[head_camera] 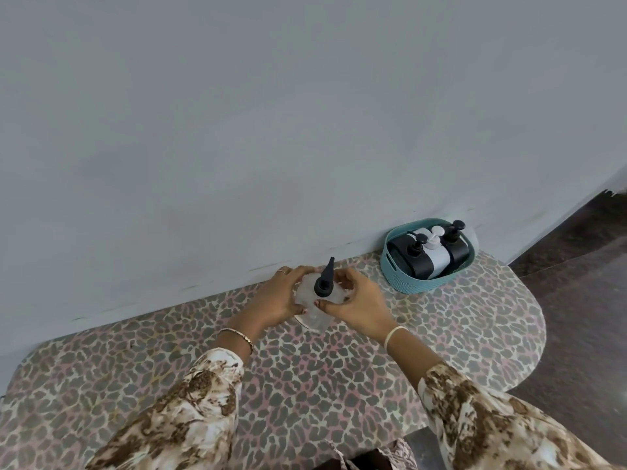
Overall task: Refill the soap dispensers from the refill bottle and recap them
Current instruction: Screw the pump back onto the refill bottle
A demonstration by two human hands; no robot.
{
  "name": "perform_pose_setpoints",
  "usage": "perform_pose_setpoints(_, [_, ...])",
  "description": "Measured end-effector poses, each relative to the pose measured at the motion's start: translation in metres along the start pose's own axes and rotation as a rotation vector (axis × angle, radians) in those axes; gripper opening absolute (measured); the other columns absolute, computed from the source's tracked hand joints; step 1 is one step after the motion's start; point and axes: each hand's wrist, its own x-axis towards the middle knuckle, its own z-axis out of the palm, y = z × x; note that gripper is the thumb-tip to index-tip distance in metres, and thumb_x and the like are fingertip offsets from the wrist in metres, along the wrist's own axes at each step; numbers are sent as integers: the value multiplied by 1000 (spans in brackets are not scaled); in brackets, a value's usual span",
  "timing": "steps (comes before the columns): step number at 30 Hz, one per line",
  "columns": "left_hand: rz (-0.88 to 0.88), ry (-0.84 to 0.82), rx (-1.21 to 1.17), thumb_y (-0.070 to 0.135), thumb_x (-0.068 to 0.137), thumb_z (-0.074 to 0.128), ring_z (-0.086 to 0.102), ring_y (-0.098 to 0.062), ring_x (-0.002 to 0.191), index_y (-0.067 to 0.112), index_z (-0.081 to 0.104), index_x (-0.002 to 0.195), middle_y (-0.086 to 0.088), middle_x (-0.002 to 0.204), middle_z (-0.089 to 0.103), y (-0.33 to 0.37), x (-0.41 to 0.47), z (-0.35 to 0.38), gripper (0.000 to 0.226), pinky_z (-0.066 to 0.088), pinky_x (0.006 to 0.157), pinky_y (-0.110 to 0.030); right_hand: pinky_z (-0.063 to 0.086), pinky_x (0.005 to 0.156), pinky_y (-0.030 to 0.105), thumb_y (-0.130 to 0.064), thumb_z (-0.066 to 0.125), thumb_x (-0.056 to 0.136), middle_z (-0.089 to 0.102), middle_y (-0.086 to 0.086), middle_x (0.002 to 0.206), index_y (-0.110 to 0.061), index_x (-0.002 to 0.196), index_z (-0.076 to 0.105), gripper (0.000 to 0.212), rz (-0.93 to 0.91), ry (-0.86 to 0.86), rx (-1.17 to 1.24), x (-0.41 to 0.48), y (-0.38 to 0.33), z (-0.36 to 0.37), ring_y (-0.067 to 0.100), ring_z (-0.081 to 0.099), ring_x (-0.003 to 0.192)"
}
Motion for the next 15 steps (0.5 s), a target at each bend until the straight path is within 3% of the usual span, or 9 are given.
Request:
perform_pose_setpoints(4, [43,57,-47,26,73,81,55,-16,113,32,43,133,2,129,55,9,8,1,72,47,94,-38,50,92,25,-29,85,67,64,-9,110,-18,117,60,57,-5,35,89,7,10,-15,8,60,106])
perform_pose_setpoints(9, [1,235,-100,41,80,74,60,-19,100,23,35,127,1,123,57,43,23,25,63,53,79,-42,45,100,30,-39,82,71,52,-5,128,-13,137,42,81,110,194,163,14,11,-27,11,51,118])
perform_pose_setpoints(13, [-72,369,-157,43,79,73,61,-20,86,19,37,116,0,101,61,69,37,48,57,48,64,-35,46,102,36,-64,72,66,57,-5,131,-17,137,43,90,205,183,202,23,18,-31,14,53,122])
perform_pose_setpoints(15, [-110,365,-232,40,76,76,58,-19,80,17,36,113,0,95,57,78,43,56,59,43,61,-32,42,107,40,-65,71,66,51,-2,139,-19,143,39,95,216,164,193,30,22,-40,16,48,129])
